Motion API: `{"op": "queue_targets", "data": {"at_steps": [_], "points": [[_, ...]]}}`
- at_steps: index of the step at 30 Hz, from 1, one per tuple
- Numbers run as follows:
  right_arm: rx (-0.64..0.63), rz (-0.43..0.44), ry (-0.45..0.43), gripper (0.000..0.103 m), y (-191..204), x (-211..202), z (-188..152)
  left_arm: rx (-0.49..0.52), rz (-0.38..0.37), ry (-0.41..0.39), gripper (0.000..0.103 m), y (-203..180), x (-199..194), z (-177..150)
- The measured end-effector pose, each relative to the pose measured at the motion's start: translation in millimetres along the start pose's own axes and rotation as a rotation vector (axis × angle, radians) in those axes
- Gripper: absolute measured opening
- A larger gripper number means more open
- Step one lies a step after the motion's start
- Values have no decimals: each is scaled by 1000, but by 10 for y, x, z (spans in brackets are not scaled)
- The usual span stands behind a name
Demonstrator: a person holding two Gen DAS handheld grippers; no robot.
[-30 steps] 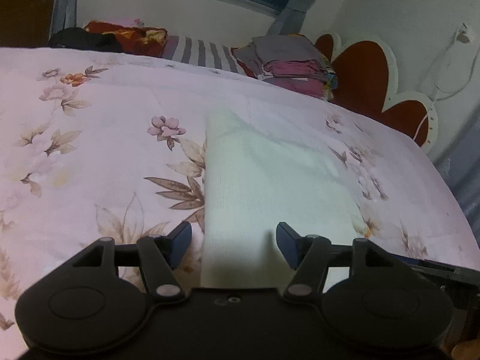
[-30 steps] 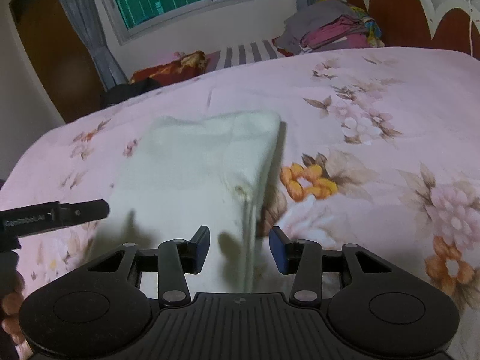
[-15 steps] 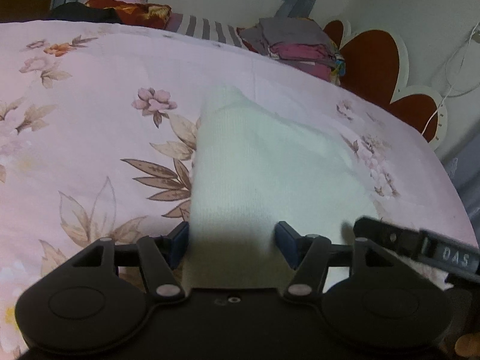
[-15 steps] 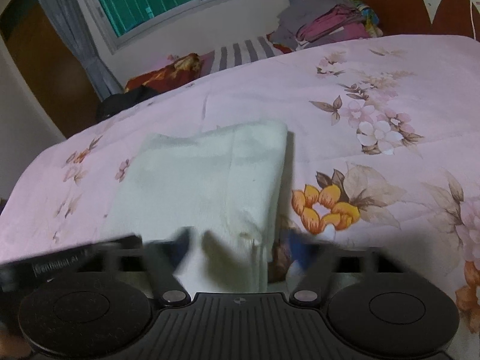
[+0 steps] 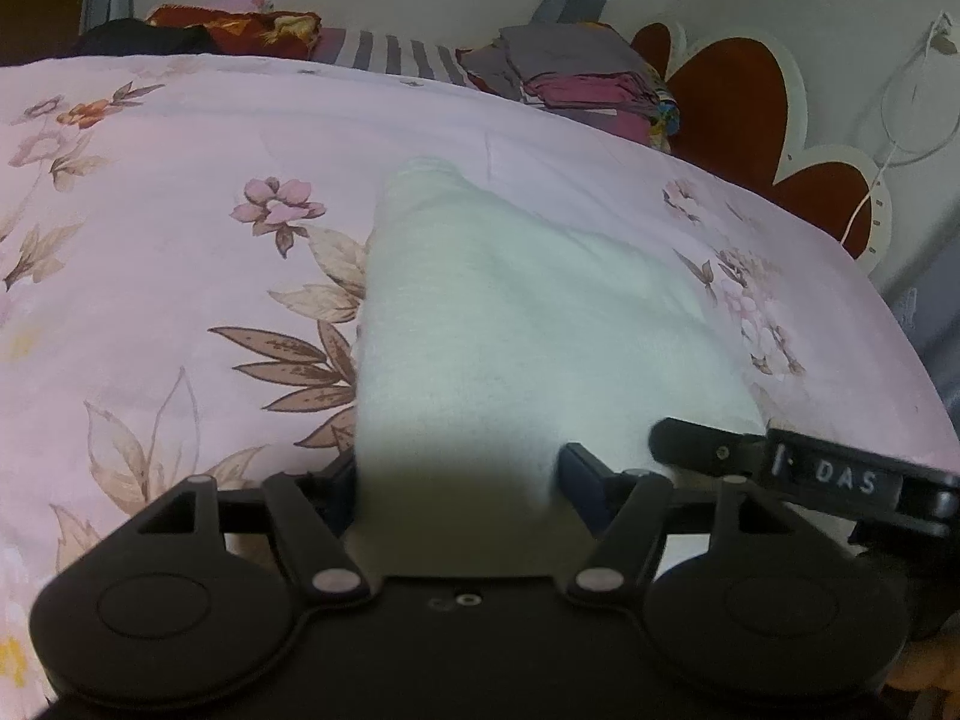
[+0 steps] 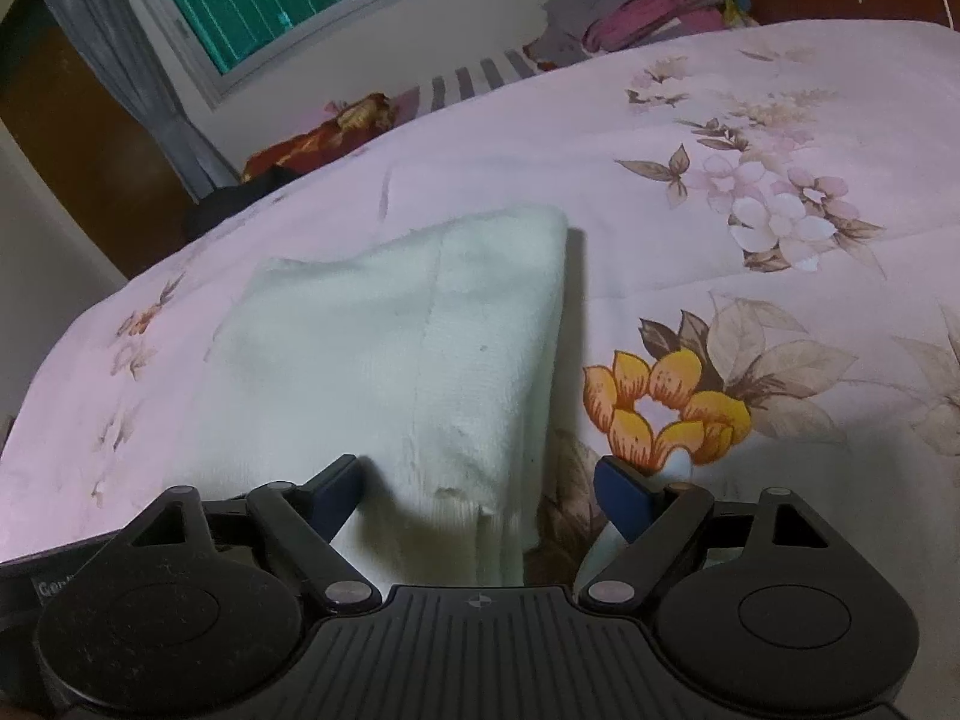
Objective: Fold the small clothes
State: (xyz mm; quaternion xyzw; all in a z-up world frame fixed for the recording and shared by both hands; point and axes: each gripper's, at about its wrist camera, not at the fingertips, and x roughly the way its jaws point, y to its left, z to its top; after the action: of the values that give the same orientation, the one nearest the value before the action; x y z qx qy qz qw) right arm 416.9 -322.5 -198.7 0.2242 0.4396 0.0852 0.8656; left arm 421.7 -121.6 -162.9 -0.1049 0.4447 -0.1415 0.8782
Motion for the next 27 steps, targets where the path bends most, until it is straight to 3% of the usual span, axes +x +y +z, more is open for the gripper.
{"op": "queue_targets", "data": {"at_steps": [2,11,15,22,24,27], "points": [[28,55,14,52,1,12,11,-1,1,2,62,-11,6,9],[65,87,23,56,-17,96,83,-1,-10,21,45,-68,14,51],[77,112,22,43,-22,64,69,13,-9,17,39,-100,-20,54],[65,99,13,51,24,120,70,34,11,7,34,-164,-38,42],[63,104,14,42,40,91,68,43,13,4,32,-187,-64,48],[73,119,7,37,35,43,84,44,13,-2,29,-196,-91,68]]}}
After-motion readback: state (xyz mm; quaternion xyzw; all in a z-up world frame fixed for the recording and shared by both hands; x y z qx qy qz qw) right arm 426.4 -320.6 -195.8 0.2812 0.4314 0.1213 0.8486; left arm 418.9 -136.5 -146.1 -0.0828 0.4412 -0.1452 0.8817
